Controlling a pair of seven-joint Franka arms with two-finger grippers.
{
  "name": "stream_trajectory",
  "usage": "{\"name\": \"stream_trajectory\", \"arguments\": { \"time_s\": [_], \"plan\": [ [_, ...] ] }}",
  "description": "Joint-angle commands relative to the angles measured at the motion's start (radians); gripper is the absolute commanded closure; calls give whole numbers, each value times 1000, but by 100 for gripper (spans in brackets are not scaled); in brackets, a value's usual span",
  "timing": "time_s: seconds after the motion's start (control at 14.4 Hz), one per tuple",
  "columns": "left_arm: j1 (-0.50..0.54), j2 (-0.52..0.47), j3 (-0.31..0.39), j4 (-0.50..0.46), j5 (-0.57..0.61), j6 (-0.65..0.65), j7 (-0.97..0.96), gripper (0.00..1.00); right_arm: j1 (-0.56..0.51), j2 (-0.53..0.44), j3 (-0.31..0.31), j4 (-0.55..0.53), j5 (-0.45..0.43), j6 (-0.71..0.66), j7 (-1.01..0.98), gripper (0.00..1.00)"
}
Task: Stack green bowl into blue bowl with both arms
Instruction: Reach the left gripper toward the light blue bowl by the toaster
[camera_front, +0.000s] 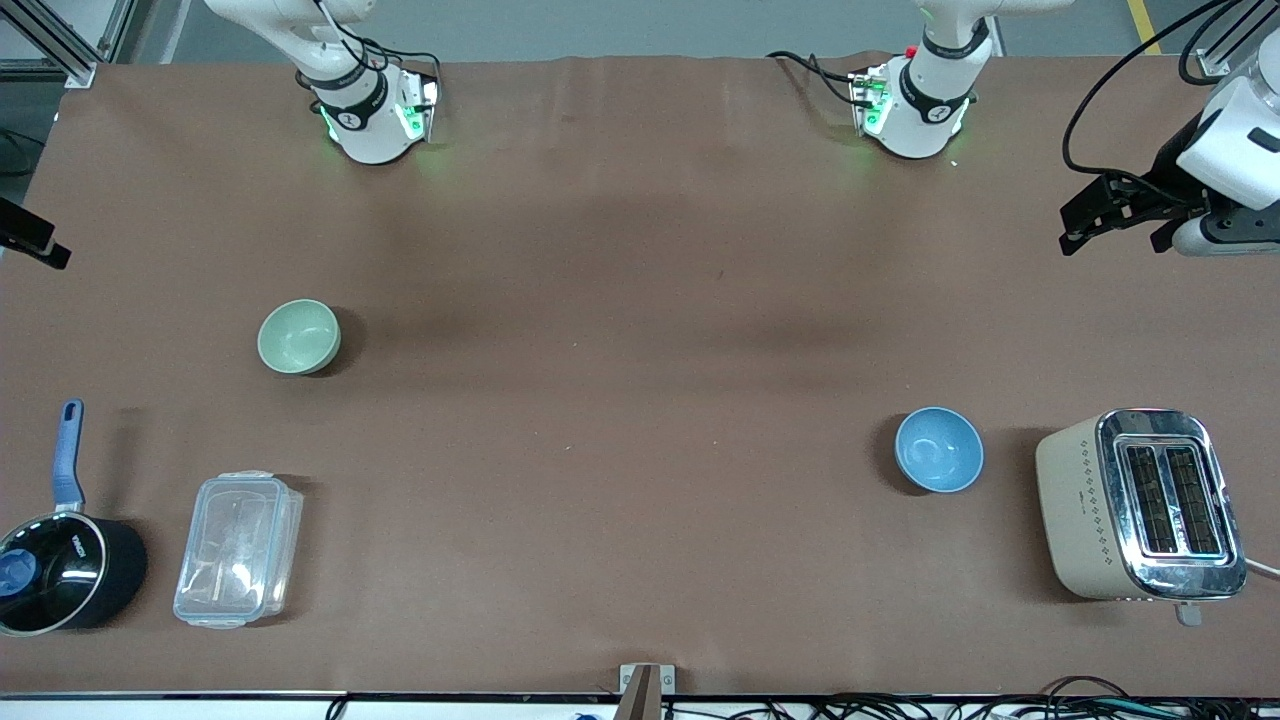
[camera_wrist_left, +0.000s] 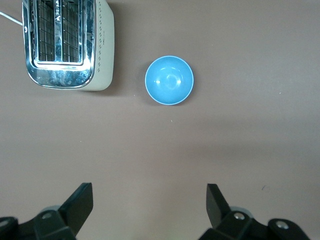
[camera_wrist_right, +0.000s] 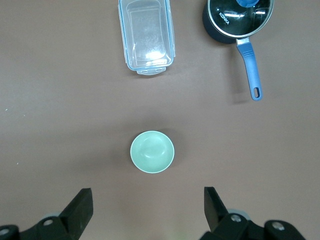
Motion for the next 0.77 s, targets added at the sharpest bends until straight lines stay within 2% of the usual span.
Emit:
{"name": "stream_trajectory", "arguments": {
  "time_s": [0.0, 0.21, 0.42, 0.56, 0.7],
  "plan": [
    [9, 1, -2, 22, -3, -23, 15, 0, -11, -18, 7, -19, 6, 3, 13, 2],
    [9, 36, -2, 63, -1, -41, 10, 0, -8, -18, 7, -17, 6, 4, 12, 2],
    [9, 138, -2, 117, 2, -44, 15, 0, -10, -18, 9, -17, 7, 4, 6, 1],
    [6, 201, -4, 122, 2, -9, 14, 0, -10, -18, 9, -20, 7, 1, 7, 0],
    [6, 243, -2, 99, 17, 93, 15, 0, -13, -15, 9, -22, 9, 12, 9, 0]
  ]
}}
